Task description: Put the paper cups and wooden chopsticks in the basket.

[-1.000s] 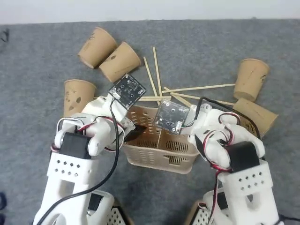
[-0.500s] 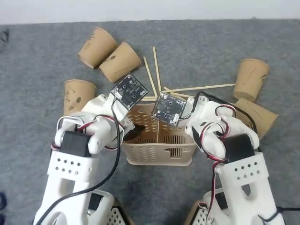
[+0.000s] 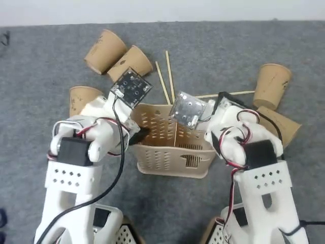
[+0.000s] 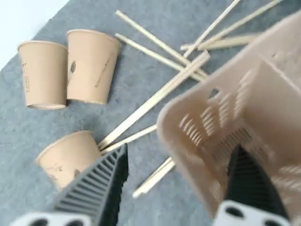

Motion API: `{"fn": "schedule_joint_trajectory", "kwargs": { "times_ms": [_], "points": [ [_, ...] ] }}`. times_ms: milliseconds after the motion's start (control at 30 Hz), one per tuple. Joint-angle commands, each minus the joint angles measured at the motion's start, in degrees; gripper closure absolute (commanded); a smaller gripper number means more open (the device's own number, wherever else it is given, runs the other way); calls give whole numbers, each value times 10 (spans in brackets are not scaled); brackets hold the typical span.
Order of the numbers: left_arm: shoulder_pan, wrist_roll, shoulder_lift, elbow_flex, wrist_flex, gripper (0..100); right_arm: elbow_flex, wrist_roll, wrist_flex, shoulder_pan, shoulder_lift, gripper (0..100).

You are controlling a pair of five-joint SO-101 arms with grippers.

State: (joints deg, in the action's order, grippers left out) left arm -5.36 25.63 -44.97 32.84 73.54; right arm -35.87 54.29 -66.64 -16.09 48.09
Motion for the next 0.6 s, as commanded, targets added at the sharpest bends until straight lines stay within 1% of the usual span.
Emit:
{"fn": "schedule_joint_trajectory", "kwargs": {
  "times_ms": [0,333,567],
  "points": [
    [4,-33,-2,-49,4,667,48,-11,-19,20,-3,790],
    [2,-90,-2,-70,4,667,51,-11,-40,19,-3,790],
    [6,-171,-2,-154,4,667,52,-11,-40,19,1,790]
  ]
}}
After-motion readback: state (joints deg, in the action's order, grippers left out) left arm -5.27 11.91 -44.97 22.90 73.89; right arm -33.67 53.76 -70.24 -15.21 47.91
